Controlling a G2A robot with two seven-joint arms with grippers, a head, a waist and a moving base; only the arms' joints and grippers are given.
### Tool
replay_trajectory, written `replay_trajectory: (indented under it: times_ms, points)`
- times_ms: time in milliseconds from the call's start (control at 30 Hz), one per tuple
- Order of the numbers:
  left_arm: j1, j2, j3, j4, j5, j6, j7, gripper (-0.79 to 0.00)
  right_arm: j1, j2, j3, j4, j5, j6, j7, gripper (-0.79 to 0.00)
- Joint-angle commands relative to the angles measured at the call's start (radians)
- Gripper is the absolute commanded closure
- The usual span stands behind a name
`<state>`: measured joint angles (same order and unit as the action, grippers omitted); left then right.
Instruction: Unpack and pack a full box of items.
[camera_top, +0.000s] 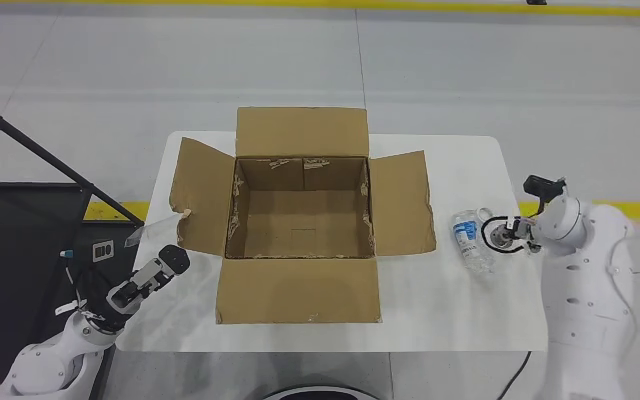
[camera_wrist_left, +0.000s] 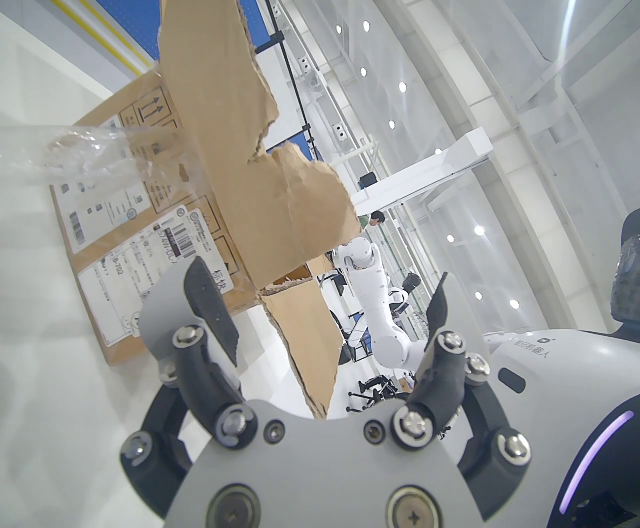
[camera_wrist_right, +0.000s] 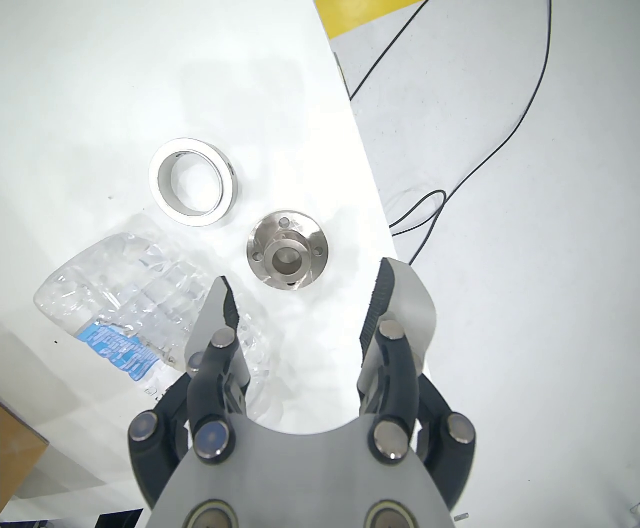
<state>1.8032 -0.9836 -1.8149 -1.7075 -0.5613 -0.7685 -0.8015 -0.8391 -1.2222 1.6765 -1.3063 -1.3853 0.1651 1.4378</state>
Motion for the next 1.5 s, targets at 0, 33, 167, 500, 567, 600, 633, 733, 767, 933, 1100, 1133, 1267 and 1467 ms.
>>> replay_trajectory:
  times_ms: [0, 33, 167, 500, 567, 600, 633, 733, 767, 933, 1100, 1133, 1267, 1467]
  points:
    - [0.0, 0.0, 0.0, 0.0, 0.0, 0.0, 0.0, -0.785, 0.015, 0.0, -0.007, 0.029, 0.001, -0.003, -0.003, -0.471]
    - [0.0, 0.0, 0.0, 0.0, 0.0, 0.0, 0.0, -0.785, 0.023, 0.001, -0.011, 0.043, 0.0, -0.002, -0.005, -0.465]
    - [0.0, 0.0, 0.0, 0.0, 0.0, 0.0, 0.0, -0.785, 0.051, 0.0, -0.031, 0.093, 0.001, -0.001, -0.015, -0.431]
    - [0.0, 0.0, 0.0, 0.0, 0.0, 0.0, 0.0, -0.785, 0.111, -0.001, -0.07, 0.199, 0.012, -0.001, -0.034, -0.357]
    - [0.0, 0.0, 0.0, 0.0, 0.0, 0.0, 0.0, -0.785, 0.117, -0.001, -0.075, 0.21, 0.013, 0.001, -0.037, -0.348]
    - [0.0, 0.0, 0.0, 0.0, 0.0, 0.0, 0.0, -0.785, 0.119, 0.0, -0.077, 0.214, 0.014, 0.001, -0.039, -0.345]
    - [0.0, 0.0, 0.0, 0.0, 0.0, 0.0, 0.0, -0.785, 0.121, 0.0, -0.078, 0.219, 0.016, 0.001, -0.039, -0.342]
    - [0.0, 0.0, 0.0, 0.0, 0.0, 0.0, 0.0, -0.785, 0.124, 0.001, -0.081, 0.23, 0.022, 0.003, -0.043, -0.332]
    - [0.0, 0.0, 0.0, 0.0, 0.0, 0.0, 0.0, -0.785, 0.125, 0.001, -0.081, 0.235, 0.023, 0.004, -0.043, -0.326]
    - [0.0, 0.0, 0.0, 0.0, 0.0, 0.0, 0.0, -0.785, 0.129, 0.004, -0.08, 0.249, 0.032, 0.007, -0.049, -0.271]
    - [0.0, 0.0, 0.0, 0.0, 0.0, 0.0, 0.0, -0.785, 0.124, 0.007, -0.079, 0.246, 0.041, 0.007, -0.052, -0.172]
    - [0.0, 0.0, 0.0, 0.0, 0.0, 0.0, 0.0, -0.785, 0.123, 0.008, -0.079, 0.245, 0.042, 0.008, -0.053, -0.132]
    - [0.0, 0.0, 0.0, 0.0, 0.0, 0.0, 0.0, -0.785, 0.121, 0.01, -0.076, 0.235, 0.056, 0.007, -0.056, 0.0]
    - [0.0, 0.0, 0.0, 0.0, 0.0, 0.0, 0.0, -0.785, 0.11, 0.017, -0.053, 0.149, 0.089, 0.003, -0.068, 0.0]
